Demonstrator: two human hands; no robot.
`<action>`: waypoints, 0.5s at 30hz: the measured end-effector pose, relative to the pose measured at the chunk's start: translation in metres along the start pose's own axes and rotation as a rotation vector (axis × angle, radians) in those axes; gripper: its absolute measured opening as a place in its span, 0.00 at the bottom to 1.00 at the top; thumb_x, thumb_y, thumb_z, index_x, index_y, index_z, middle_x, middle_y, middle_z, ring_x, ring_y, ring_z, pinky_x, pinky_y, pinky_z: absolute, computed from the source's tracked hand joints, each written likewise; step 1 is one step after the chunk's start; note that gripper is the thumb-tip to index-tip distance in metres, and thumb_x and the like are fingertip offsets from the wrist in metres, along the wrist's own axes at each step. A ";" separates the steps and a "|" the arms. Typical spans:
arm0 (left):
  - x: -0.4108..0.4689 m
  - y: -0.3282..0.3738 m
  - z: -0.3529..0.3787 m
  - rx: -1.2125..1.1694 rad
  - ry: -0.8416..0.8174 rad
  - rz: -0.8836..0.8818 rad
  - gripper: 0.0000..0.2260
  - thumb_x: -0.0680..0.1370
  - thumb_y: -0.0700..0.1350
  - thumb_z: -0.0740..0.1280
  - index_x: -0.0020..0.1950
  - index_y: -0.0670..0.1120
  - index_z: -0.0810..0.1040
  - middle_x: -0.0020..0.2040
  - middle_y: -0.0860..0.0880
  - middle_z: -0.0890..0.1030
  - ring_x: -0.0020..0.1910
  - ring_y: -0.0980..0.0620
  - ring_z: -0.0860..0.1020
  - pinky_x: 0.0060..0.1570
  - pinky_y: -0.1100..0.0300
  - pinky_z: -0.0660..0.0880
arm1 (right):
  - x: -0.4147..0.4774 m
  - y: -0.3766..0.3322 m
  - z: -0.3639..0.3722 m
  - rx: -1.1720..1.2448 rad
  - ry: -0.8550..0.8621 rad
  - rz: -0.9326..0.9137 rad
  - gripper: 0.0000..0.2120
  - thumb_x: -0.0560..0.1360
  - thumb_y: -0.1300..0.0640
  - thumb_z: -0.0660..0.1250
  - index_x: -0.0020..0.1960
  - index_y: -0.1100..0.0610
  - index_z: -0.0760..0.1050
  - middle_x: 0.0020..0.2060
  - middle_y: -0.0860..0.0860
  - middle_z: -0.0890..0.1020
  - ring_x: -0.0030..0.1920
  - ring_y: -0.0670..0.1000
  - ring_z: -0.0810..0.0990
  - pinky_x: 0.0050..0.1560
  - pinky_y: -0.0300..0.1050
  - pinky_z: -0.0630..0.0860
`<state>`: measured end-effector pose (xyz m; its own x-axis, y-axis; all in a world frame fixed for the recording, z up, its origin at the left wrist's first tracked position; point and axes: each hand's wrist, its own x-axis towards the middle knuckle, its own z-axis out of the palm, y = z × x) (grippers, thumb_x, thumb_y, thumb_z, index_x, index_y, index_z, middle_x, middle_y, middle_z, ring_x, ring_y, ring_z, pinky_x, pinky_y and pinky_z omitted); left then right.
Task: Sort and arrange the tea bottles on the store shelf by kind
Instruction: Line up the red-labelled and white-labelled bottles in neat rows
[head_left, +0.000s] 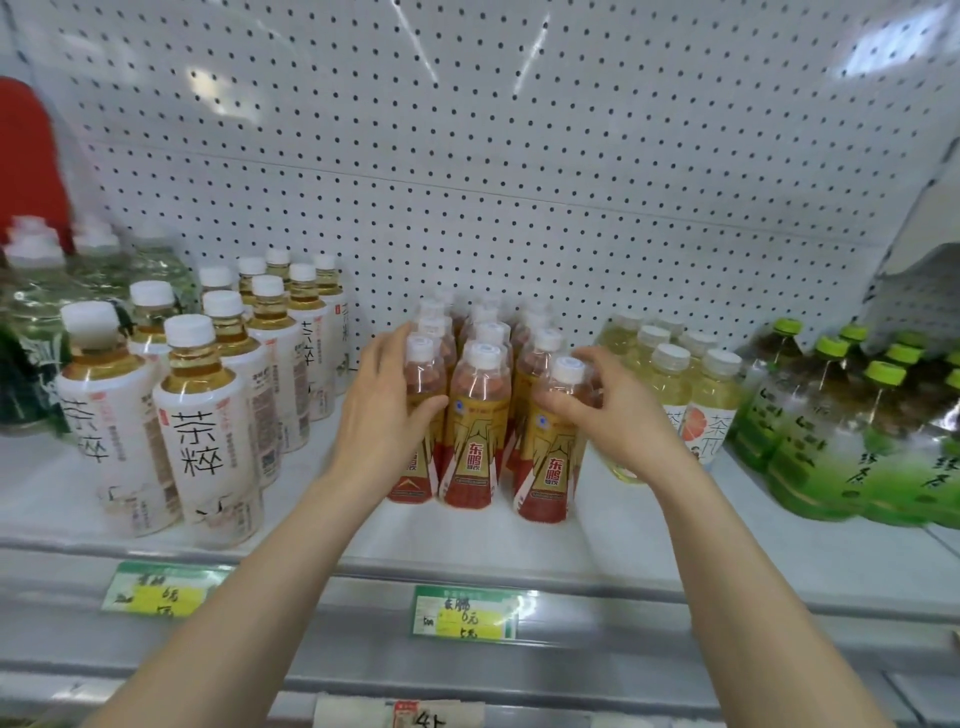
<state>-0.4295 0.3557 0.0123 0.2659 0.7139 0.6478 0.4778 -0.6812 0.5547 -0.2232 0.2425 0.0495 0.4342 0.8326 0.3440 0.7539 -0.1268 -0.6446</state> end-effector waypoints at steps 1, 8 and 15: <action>-0.001 0.000 0.001 -0.015 0.000 -0.006 0.38 0.73 0.46 0.74 0.78 0.48 0.58 0.74 0.46 0.64 0.72 0.48 0.65 0.65 0.60 0.60 | 0.000 0.000 0.002 0.033 -0.026 -0.022 0.30 0.74 0.46 0.72 0.73 0.49 0.66 0.56 0.47 0.77 0.57 0.50 0.79 0.57 0.52 0.78; -0.007 -0.005 0.012 -0.178 -0.015 -0.132 0.51 0.68 0.54 0.77 0.80 0.51 0.47 0.78 0.47 0.61 0.75 0.50 0.62 0.71 0.51 0.63 | 0.004 0.003 0.026 -0.147 0.041 -0.225 0.27 0.80 0.46 0.63 0.76 0.48 0.60 0.67 0.52 0.70 0.61 0.50 0.73 0.61 0.46 0.71; -0.011 -0.006 0.032 -0.226 -0.005 -0.166 0.59 0.60 0.53 0.82 0.79 0.51 0.46 0.77 0.48 0.56 0.77 0.48 0.57 0.74 0.46 0.60 | 0.001 0.010 0.060 -0.121 0.290 -0.299 0.29 0.80 0.46 0.65 0.75 0.57 0.61 0.67 0.56 0.70 0.67 0.53 0.70 0.63 0.39 0.63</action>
<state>-0.4081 0.3566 -0.0150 0.2041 0.8194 0.5356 0.3165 -0.5730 0.7560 -0.2449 0.2743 0.0018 0.2951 0.6588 0.6920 0.9126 0.0202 -0.4084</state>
